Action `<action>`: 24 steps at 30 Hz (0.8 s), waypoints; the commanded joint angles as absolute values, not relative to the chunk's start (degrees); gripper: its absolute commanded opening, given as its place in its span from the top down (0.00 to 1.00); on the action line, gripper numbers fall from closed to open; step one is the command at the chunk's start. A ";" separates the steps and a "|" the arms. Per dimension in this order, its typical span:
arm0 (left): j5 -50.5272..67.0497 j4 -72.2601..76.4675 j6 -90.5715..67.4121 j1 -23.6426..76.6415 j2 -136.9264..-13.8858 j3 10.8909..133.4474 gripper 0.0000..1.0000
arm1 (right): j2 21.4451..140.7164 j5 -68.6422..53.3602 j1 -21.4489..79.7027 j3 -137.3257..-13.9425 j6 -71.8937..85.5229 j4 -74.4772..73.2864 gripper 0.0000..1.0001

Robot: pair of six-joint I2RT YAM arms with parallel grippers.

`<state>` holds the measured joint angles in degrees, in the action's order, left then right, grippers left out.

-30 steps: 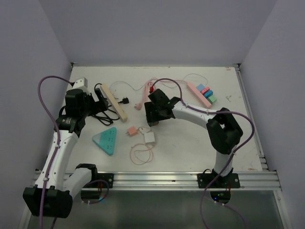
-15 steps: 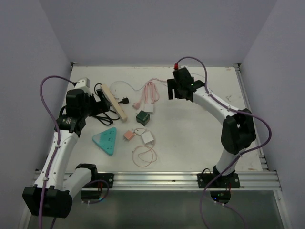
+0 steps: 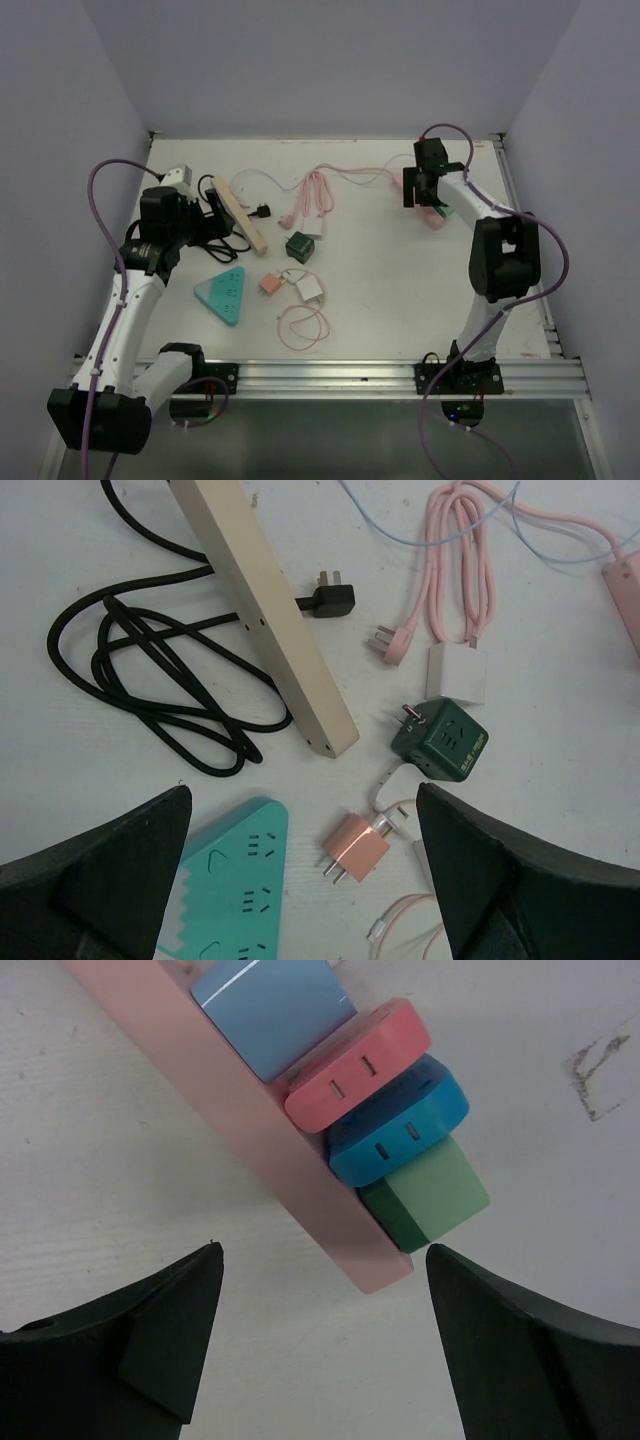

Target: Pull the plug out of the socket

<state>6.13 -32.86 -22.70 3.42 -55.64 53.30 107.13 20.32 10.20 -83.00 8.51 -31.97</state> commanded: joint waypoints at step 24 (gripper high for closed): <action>9.22 -32.61 -21.62 3.60 -57.39 54.75 0.03 | 113.56 16.70 23.20 -75.42 8.61 -34.36 0.80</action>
